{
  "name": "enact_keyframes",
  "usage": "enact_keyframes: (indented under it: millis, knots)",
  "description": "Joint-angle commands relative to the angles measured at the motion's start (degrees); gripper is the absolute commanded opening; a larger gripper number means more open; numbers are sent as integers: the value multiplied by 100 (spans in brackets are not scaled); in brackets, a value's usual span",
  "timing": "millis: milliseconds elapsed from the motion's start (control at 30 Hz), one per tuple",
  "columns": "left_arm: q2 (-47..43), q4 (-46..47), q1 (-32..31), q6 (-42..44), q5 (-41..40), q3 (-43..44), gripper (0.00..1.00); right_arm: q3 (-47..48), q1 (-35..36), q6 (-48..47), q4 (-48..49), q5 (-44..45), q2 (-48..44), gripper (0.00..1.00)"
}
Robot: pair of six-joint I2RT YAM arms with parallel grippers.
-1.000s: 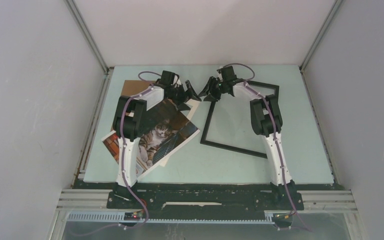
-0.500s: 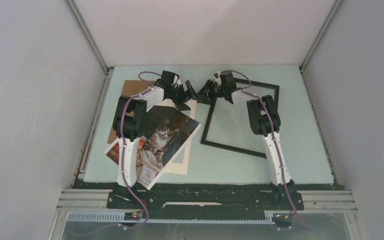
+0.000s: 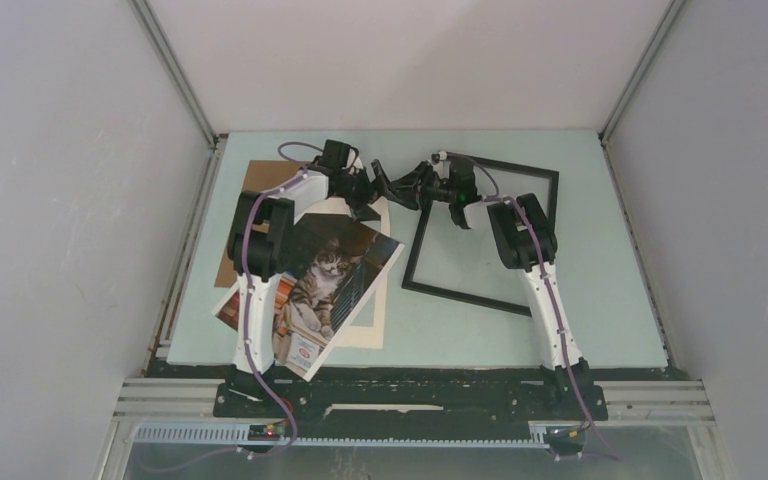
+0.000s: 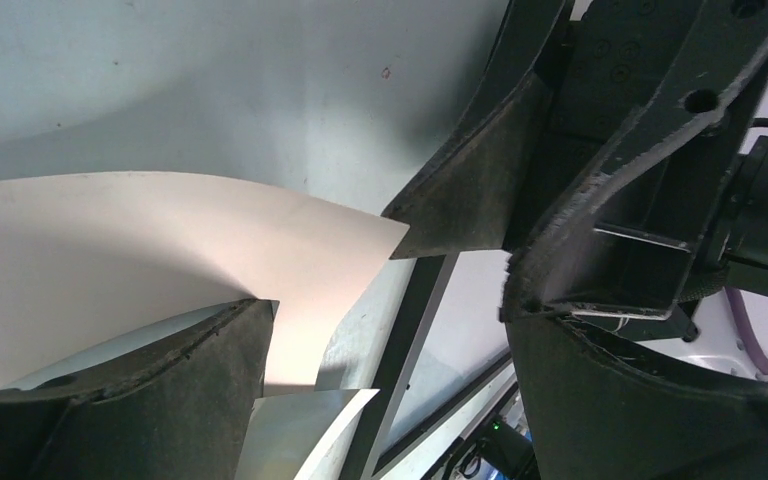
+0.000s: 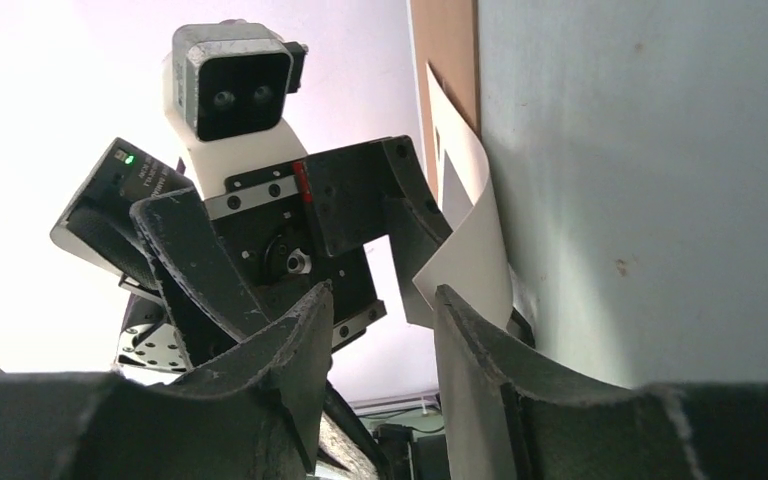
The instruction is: Put the photo into the frame
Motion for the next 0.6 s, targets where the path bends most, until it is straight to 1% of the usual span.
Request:
enact_keyframes:
  millis: [0, 100, 167, 300, 400, 467, 567]
  knots:
    - [266, 1, 5, -59, -173, 376, 95, -269, 166, -262, 112, -86, -422, 48]
    - [252, 140, 17, -96, -36, 364, 95, -368, 156, -1037, -946, 110, -672, 49]
    - [270, 214, 10, -95, 31, 390, 95, -353, 153, -1346, -1454, 112, -764, 49]
    - [414, 398, -5, -232, 354, 512, 95, -544, 111, -1658, -1733, 144, -1035, 48]
    - [423, 467, -59, -228, 445, 530, 95, -635, 76, -1654, -1668, 46, -1124, 48]
    - [402, 480, -98, -203, 486, 534, 95, -713, 54, -1597, -1549, -22, -1165, 44]
    - [364, 504, -129, -173, 540, 538, 95, -706, 16, -1871, -1886, -21, -1238, 40]
